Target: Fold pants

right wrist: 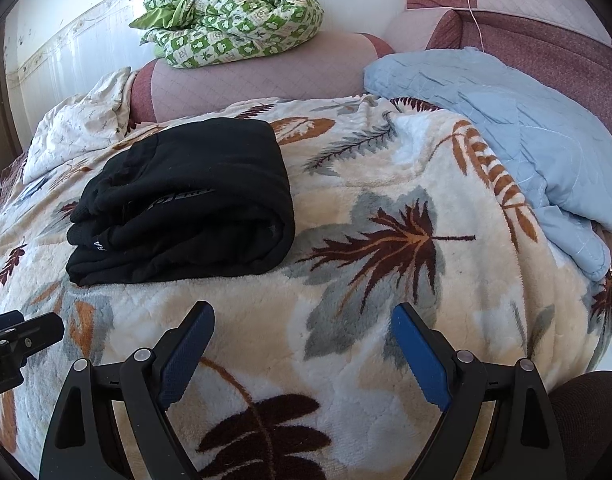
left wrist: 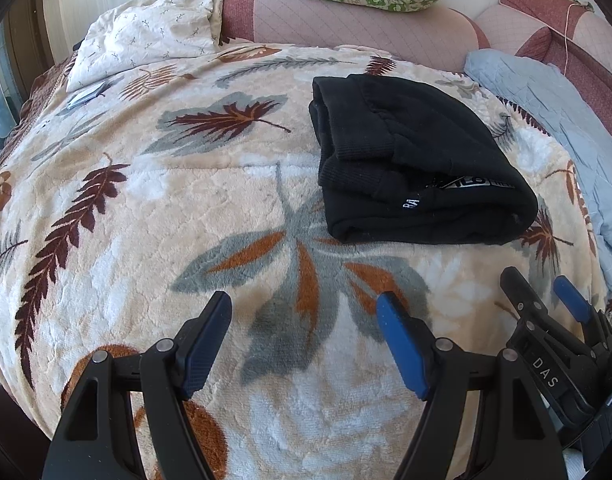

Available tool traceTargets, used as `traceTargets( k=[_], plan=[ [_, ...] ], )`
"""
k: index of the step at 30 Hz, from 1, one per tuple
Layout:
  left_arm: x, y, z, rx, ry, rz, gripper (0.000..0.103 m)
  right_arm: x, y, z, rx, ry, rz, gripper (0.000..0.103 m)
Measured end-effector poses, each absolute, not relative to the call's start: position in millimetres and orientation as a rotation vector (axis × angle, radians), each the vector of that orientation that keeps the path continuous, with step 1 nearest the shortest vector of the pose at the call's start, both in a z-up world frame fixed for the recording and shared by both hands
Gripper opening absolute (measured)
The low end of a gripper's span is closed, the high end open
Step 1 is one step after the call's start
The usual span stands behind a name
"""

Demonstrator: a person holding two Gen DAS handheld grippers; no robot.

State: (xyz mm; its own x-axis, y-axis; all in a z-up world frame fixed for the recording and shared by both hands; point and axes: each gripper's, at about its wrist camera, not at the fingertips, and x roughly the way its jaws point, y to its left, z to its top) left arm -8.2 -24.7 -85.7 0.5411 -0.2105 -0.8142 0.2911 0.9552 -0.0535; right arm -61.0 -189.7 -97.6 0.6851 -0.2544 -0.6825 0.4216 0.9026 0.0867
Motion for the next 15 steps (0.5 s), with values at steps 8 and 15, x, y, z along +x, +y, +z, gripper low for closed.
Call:
traceTargets(
  k=[8,15],
  plan=[
    [-8.0,-24.4,-85.3,0.092,0.954,-0.299,0.074,-60.8,-190.0,-97.5,0.245,0.723,-0.382,0.094],
    [-8.1,-24.6,-85.1,0.093,0.955,-0.298,0.074,-60.6,-189.8,-97.7,0.244,0.726,-0.38,0.094]
  ],
)
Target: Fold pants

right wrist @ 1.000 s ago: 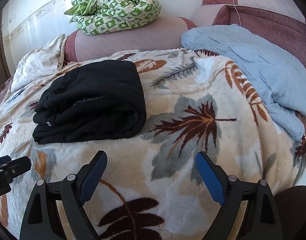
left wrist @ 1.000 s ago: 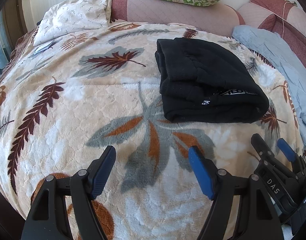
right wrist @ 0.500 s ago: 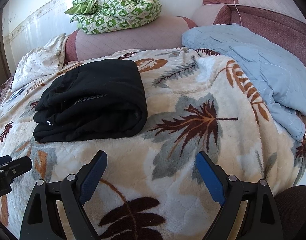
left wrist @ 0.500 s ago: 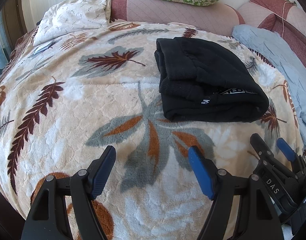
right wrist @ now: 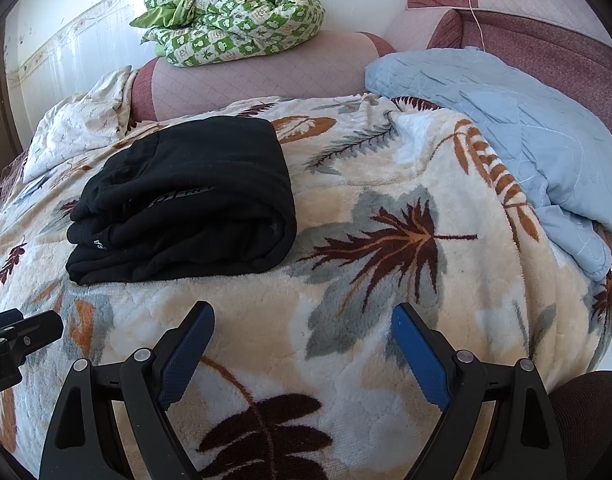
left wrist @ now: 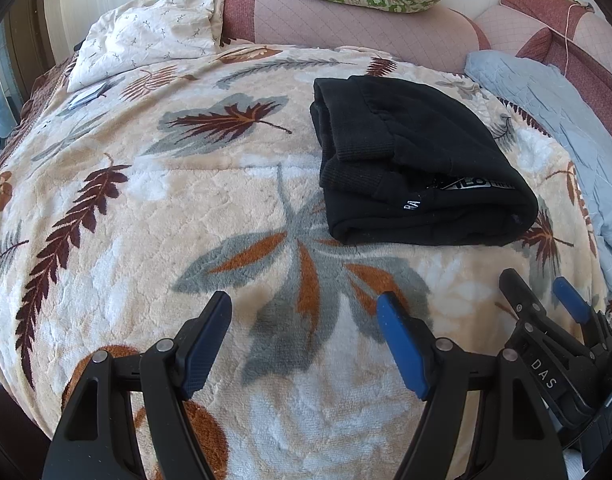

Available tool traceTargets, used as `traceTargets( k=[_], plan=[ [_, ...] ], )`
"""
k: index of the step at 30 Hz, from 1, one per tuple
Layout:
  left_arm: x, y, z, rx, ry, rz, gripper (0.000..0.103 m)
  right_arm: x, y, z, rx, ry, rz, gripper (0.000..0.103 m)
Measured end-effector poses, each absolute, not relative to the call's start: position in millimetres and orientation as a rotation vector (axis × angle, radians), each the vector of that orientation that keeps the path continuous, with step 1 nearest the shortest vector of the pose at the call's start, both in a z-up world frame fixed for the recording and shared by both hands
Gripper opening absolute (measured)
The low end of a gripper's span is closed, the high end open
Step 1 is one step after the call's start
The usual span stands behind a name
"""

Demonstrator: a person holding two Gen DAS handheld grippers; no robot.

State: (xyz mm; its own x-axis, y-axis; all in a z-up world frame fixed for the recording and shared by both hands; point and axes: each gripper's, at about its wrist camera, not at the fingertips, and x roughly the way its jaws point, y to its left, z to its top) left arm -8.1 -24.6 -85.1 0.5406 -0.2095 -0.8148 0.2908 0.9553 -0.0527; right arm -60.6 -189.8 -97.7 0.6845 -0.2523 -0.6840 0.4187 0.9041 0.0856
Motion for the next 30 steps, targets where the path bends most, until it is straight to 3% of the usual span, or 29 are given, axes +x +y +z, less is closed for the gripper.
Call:
traceTargets(
  k=[24,30],
  plan=[
    [-9,-25,-79,0.095,0.943,-0.293,0.074,-60,-187,-98,0.248,0.724,-0.38,0.094],
    [-18,-21,-64,0.079,0.865,-0.288,0.074,-64,-187,-93,0.245,0.705,-0.388,0.094]
  ],
)
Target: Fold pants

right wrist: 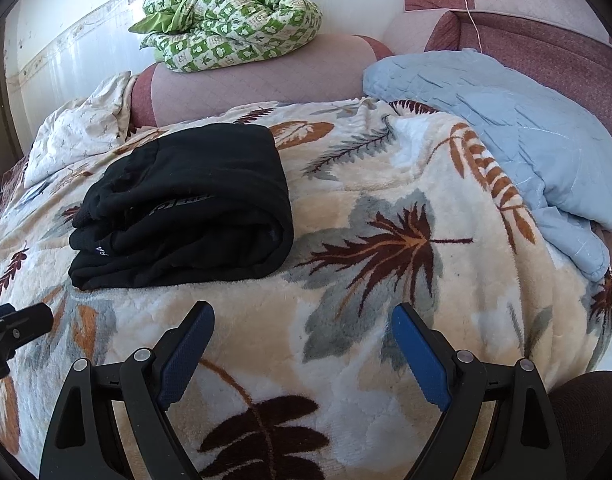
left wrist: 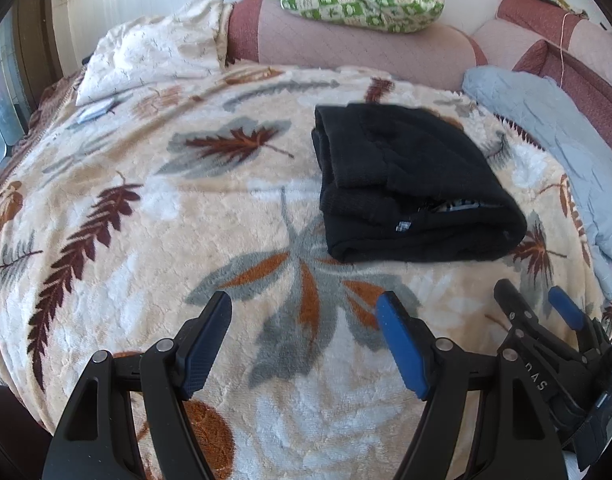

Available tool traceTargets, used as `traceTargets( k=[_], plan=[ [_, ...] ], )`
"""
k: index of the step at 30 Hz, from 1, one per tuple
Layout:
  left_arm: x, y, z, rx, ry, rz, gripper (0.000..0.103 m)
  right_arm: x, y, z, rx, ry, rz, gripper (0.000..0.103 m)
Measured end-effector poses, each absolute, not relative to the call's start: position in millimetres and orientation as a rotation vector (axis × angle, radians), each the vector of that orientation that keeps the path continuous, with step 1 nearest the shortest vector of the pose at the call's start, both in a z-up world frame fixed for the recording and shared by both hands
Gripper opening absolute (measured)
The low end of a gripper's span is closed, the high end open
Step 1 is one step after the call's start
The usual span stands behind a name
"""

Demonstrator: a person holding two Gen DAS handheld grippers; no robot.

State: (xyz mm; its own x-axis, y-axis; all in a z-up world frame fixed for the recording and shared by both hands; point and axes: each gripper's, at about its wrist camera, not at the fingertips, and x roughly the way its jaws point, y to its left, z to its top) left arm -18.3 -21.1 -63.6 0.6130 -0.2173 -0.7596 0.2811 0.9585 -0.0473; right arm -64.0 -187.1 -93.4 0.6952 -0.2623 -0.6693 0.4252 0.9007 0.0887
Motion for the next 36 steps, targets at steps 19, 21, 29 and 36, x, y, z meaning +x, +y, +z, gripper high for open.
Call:
traceTargets(
  k=[19,21,29,36],
  plan=[
    [-41,-6,15,0.073,0.565,-0.212,0.098,-69,-173,-53,0.166,0.615,-0.335,0.094],
    [-38,-6,18,0.066,0.588,-0.233,0.098,-68,-170,-48,0.158,0.61,-0.318,0.094],
    [-39,-10,16,0.081,0.623,-0.26,0.098,-62,-154,-37,0.12,0.607,-0.269,0.094],
    [-36,-10,5,0.079,0.66,-0.289,0.098,-59,-156,-42,0.124,0.631,-0.275,0.094]
  ],
)
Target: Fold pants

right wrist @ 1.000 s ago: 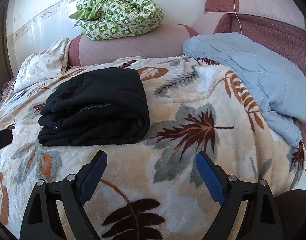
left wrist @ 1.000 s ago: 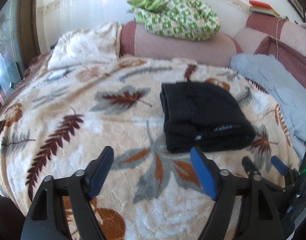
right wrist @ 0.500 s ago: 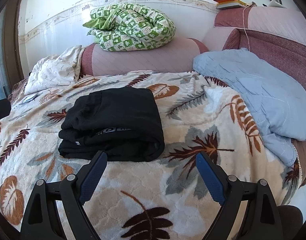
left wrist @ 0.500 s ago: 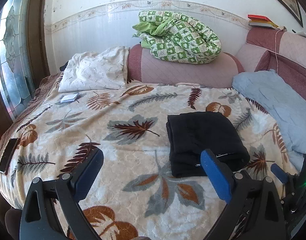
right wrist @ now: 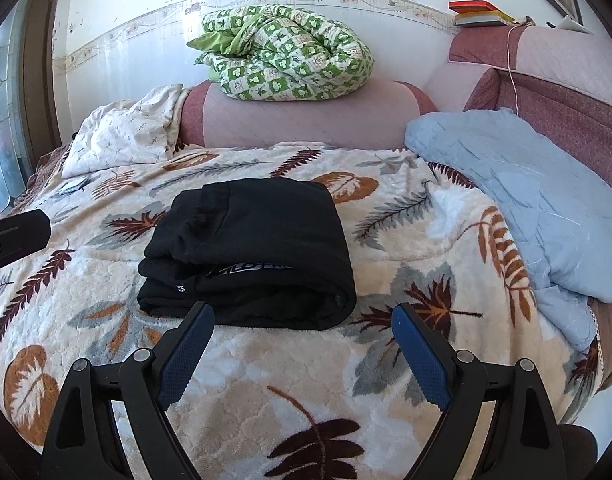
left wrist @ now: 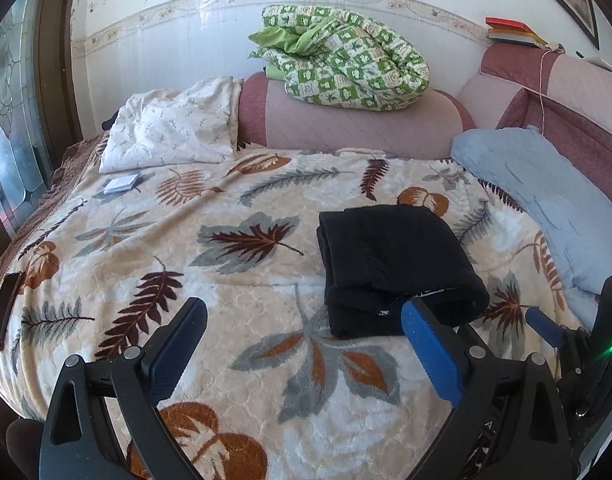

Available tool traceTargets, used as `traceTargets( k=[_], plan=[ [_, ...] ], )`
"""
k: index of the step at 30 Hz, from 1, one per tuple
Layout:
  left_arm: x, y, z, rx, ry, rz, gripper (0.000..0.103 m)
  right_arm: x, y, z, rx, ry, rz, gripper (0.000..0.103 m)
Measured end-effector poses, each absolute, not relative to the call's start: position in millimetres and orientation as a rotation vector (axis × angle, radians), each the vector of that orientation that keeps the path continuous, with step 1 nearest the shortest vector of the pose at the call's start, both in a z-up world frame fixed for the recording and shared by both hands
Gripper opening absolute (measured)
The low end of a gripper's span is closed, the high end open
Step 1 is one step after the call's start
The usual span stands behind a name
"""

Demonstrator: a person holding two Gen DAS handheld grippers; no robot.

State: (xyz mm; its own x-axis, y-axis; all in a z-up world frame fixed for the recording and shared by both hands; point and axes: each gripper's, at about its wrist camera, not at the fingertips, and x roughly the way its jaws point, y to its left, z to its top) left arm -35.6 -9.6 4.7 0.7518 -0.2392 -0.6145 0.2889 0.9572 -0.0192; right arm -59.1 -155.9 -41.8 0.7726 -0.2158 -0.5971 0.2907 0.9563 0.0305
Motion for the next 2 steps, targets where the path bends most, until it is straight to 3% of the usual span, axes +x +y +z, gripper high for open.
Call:
traceTargets(
  k=[2],
  plan=[
    [-30.6,-7.8,-3.2,0.075,0.698,-0.295,0.098,-58.6,-158.5,-46.1,0.131,0.646,-0.275,0.094]
  ],
)
